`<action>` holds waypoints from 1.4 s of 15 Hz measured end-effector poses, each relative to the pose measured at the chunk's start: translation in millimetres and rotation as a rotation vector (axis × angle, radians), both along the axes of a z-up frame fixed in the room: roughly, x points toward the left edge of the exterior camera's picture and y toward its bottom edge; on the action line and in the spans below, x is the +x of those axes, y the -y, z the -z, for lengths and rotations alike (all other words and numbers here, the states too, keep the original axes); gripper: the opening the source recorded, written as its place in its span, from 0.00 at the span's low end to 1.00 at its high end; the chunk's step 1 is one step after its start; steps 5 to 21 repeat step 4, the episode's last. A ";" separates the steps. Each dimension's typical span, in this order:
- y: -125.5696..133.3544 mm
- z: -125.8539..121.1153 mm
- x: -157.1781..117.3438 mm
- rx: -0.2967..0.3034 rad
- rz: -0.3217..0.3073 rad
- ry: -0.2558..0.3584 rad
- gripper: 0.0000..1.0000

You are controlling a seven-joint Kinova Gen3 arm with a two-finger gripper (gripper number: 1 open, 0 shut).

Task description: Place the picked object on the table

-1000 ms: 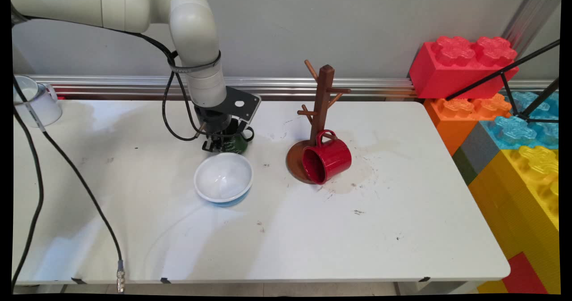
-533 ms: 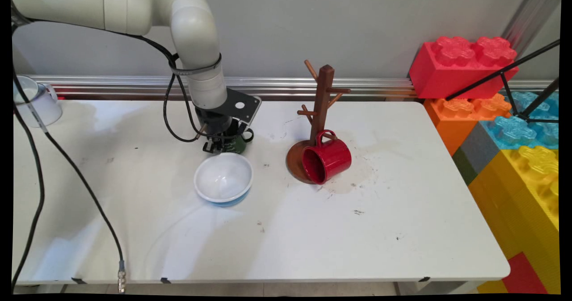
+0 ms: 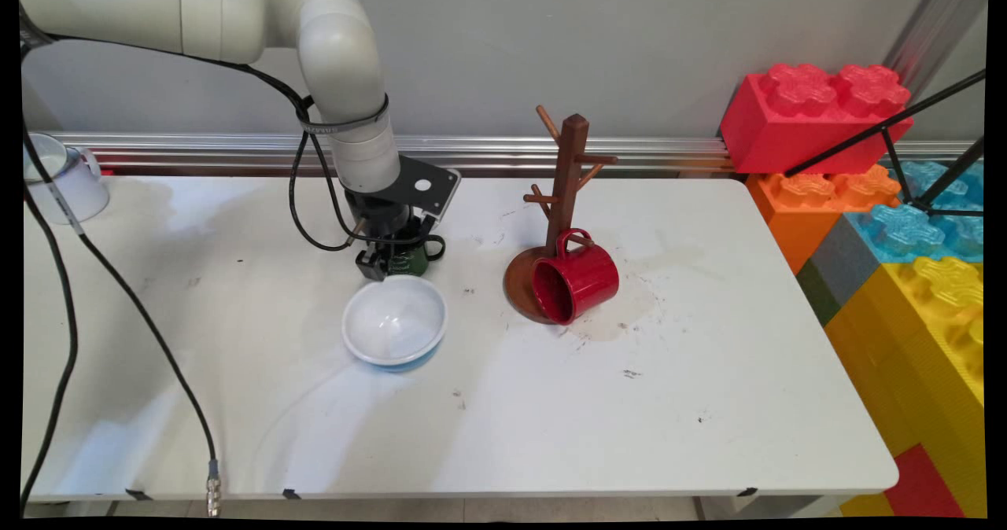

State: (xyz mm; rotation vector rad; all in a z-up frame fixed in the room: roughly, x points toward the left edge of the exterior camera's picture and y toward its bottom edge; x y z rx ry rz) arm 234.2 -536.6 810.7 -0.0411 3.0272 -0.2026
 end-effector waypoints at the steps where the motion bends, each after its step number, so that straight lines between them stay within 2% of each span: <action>1: 0.1 -0.4 0.1 -0.002 -0.001 -0.004 1.00; 21: 0.6 -3.1 0.5 -0.009 -0.002 -0.015 1.00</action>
